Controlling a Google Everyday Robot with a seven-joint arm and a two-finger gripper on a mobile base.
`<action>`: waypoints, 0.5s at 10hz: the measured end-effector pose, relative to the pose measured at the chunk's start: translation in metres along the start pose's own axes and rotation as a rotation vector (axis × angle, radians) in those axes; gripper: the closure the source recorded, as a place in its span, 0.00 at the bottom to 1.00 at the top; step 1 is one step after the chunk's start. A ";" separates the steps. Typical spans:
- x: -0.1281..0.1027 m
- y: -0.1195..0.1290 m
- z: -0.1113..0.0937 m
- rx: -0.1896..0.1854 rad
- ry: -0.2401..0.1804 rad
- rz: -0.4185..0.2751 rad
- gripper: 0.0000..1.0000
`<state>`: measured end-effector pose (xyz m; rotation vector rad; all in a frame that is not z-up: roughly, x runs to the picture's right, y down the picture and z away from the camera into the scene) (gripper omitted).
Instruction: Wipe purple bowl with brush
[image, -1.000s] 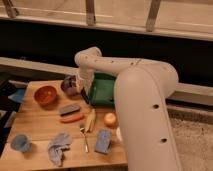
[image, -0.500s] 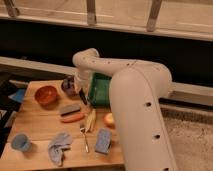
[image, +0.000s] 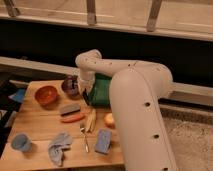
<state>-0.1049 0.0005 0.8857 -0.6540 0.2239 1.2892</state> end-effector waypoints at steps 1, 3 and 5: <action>-0.003 -0.008 -0.004 0.017 -0.008 0.011 1.00; -0.015 -0.009 -0.009 0.025 -0.032 0.011 1.00; -0.034 0.006 -0.007 0.024 -0.048 -0.020 1.00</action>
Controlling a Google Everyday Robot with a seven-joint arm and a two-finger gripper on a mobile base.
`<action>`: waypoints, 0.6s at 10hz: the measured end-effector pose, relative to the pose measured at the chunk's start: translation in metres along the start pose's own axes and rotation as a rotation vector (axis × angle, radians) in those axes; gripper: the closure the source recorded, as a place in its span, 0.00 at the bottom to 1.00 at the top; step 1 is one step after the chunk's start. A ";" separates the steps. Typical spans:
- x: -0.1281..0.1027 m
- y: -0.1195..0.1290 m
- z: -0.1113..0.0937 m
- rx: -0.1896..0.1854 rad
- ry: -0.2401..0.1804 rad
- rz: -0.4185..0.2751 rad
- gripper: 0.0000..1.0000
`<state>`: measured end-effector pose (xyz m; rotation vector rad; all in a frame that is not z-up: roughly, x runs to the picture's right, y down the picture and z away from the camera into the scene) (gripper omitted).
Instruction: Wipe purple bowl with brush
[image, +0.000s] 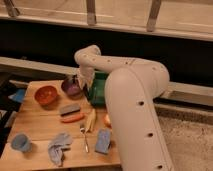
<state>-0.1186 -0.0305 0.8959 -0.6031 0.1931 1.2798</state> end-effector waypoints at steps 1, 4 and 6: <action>-0.010 0.014 0.004 -0.008 -0.003 -0.031 1.00; 0.004 0.034 0.010 -0.027 0.013 -0.066 1.00; 0.022 0.031 0.009 -0.026 0.027 -0.043 1.00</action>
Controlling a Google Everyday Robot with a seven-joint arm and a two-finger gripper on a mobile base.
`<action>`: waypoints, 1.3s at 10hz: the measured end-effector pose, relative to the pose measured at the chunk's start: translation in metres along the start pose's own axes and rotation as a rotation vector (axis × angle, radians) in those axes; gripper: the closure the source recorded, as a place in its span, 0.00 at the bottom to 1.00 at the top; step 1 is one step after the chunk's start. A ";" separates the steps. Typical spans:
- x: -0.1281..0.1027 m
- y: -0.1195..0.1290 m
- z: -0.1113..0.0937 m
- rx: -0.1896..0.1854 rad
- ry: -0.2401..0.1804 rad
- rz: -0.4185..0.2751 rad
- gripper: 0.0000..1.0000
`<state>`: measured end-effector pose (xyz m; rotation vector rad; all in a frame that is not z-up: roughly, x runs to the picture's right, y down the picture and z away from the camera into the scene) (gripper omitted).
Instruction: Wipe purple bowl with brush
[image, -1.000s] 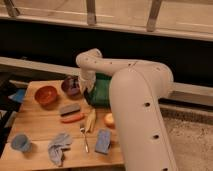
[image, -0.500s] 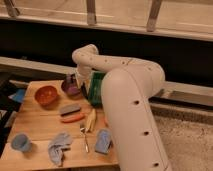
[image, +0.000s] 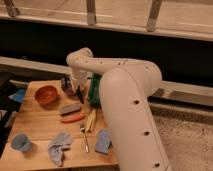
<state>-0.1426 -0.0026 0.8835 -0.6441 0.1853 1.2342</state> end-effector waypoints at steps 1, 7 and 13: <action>0.009 -0.011 -0.003 0.009 0.001 0.018 1.00; -0.033 -0.009 -0.010 0.017 -0.034 -0.023 1.00; -0.011 0.009 0.001 -0.001 0.006 -0.040 1.00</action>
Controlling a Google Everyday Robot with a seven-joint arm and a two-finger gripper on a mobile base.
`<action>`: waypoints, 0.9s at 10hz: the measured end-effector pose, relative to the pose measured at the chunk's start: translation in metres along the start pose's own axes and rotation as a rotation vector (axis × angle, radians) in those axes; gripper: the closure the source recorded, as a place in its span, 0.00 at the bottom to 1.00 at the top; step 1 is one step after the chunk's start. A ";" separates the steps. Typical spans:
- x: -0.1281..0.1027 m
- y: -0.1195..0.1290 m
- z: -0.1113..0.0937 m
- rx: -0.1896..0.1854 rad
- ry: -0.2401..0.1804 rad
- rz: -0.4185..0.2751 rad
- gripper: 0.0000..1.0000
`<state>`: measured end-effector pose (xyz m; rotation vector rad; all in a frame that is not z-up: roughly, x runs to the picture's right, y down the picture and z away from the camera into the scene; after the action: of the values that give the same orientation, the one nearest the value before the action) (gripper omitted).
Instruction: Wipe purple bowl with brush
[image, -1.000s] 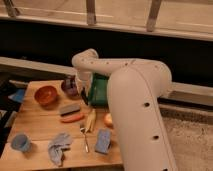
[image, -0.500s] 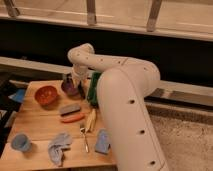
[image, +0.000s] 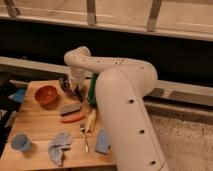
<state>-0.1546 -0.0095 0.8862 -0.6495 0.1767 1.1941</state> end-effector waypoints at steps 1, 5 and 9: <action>0.010 -0.010 -0.002 0.011 0.004 0.021 1.00; -0.010 -0.044 -0.014 0.045 -0.022 0.064 1.00; -0.042 -0.025 -0.010 0.042 -0.039 0.017 1.00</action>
<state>-0.1463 -0.0543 0.9068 -0.5885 0.1742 1.2160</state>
